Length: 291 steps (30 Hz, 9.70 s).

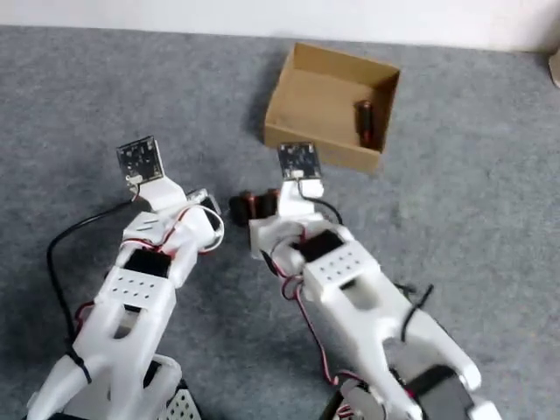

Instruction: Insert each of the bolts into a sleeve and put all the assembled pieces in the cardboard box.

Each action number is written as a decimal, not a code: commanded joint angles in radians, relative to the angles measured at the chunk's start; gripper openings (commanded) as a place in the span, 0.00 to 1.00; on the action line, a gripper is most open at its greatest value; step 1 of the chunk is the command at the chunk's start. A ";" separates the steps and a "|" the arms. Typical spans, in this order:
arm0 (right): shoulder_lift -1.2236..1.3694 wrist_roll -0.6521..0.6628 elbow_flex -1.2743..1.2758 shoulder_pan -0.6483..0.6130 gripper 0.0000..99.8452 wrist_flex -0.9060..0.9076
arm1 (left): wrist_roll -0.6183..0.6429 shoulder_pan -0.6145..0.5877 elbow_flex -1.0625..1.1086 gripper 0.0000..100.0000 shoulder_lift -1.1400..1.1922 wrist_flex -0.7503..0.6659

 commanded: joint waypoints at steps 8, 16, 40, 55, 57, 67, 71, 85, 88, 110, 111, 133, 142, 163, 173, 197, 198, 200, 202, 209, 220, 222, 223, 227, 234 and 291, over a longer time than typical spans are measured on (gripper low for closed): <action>0.102 -0.052 -0.068 0.065 0.40 -0.027 | 0.006 -0.016 -0.056 0.01 -0.004 0.002; 0.105 -0.046 -0.065 0.070 0.33 -0.105 | 0.006 -0.016 -0.056 0.01 -0.004 0.002; 0.315 -0.048 -0.107 0.140 0.18 -0.170 | 0.006 -0.016 -0.051 0.01 -0.004 0.002; 0.323 -0.048 -0.108 0.142 0.17 -0.170 | 0.006 -0.016 -0.051 0.01 -0.004 0.002; 0.325 -0.048 -0.108 0.145 0.17 -0.170 | 0.006 -0.016 -0.051 0.01 -0.004 0.002; 0.325 -0.048 -0.110 0.185 0.17 -0.170 | 0.006 -0.015 -0.051 0.01 -0.004 0.002; 0.325 -0.048 -0.108 0.193 0.17 -0.170 | 0.006 -0.015 -0.050 0.01 -0.004 0.002; 0.318 -0.054 -0.108 0.219 0.17 -0.168 | 0.006 -0.015 -0.050 0.01 -0.004 0.002; 0.318 -0.054 -0.108 0.220 0.17 -0.168 | 0.006 -0.015 -0.050 0.01 -0.004 0.002; 0.390 -0.058 -0.124 0.225 0.17 -0.067 | 0.002 0.016 -0.047 0.01 -0.004 0.002; 0.415 -0.075 -0.148 0.226 0.17 -0.064 | 0.002 0.016 -0.047 0.01 -0.004 0.002; 0.618 -0.140 -0.460 0.145 0.17 0.312 | 0.002 0.016 -0.047 0.01 -0.008 0.002; 0.618 -0.130 -0.483 0.131 0.00 0.314 | 0.002 0.016 -0.048 0.01 -0.008 0.002; -0.081 0.164 -0.321 0.318 0.00 0.458 | 0.002 0.111 -0.073 0.01 0.035 0.008; -0.449 0.377 0.016 0.559 0.00 0.498 | -0.020 0.369 -0.443 0.01 0.461 0.230; -0.855 0.456 0.367 0.737 0.00 0.298 | 0.331 0.568 -0.911 0.16 0.947 0.379; -0.855 0.456 0.377 0.737 0.00 0.286 | 0.338 0.564 -0.947 0.17 0.960 0.436; -0.855 0.456 0.397 0.736 0.00 0.252 | 0.338 0.558 -1.004 0.16 0.963 0.540; -0.855 0.456 0.412 0.736 0.00 0.228 | 0.336 0.559 -1.046 0.16 0.963 0.620; -0.855 0.456 0.417 0.736 0.00 0.225 | 0.333 0.526 -1.023 0.16 1.046 0.502; -0.858 0.454 0.433 0.737 0.00 0.222 | 0.333 0.545 -1.191 0.15 1.190 0.638; -0.862 0.454 0.447 0.737 0.00 0.206 | 0.333 0.545 -1.216 0.05 1.190 0.684; -0.862 0.454 0.455 0.737 0.00 0.194 | 0.325 0.547 -1.228 0.00 1.193 0.703; -0.862 0.454 0.470 0.737 0.00 0.174 | 0.267 0.591 -1.251 0.01 1.191 0.772; -0.863 0.454 0.470 0.739 0.00 0.174 | 0.140 0.693 -1.279 0.00 1.106 0.944; -1.512 0.456 0.734 0.197 0.00 0.067 | -0.227 0.539 0.237 0.00 -0.779 -0.235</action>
